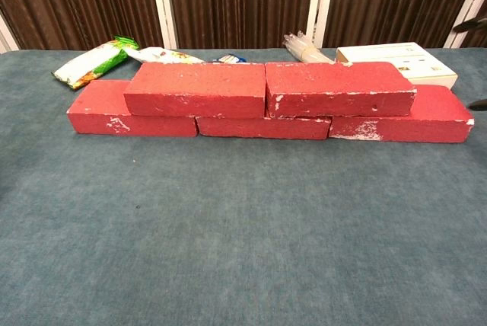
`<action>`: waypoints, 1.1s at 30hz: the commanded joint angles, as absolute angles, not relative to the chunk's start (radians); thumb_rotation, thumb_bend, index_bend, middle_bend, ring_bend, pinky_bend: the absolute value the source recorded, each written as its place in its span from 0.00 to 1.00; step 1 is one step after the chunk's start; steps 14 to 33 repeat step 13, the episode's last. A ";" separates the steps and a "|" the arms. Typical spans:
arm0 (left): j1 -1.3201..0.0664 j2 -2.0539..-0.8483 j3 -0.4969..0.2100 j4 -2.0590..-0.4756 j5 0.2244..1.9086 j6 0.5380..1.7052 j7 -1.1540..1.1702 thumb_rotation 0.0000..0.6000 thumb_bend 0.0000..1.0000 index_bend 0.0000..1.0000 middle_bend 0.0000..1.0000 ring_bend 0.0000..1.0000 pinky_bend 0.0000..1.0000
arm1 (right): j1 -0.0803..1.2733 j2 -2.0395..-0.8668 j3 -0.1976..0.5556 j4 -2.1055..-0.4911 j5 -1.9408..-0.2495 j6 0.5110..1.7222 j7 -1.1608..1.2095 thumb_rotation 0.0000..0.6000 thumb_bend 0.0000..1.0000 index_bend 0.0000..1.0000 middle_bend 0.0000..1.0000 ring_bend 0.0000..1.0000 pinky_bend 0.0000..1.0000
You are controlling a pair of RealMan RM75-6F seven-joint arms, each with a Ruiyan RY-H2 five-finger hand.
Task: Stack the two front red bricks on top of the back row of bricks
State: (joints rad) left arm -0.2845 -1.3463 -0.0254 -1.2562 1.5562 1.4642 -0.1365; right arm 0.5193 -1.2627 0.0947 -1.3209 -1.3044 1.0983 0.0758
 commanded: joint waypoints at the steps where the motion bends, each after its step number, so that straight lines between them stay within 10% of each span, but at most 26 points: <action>1: -0.239 -1.334 -0.047 -1.312 1.539 1.535 -0.061 1.00 0.29 0.00 0.00 0.00 0.00 | 0.283 -1.320 -0.001 -1.494 -1.386 1.451 -0.258 0.92 0.18 0.00 0.00 0.00 0.00; 33: -0.200 -1.297 -0.043 -1.384 1.550 1.570 0.017 1.00 0.29 0.00 0.00 0.00 0.00 | 0.219 -1.294 -0.023 -1.583 -1.478 1.519 -0.327 0.93 0.18 0.00 0.00 0.00 0.00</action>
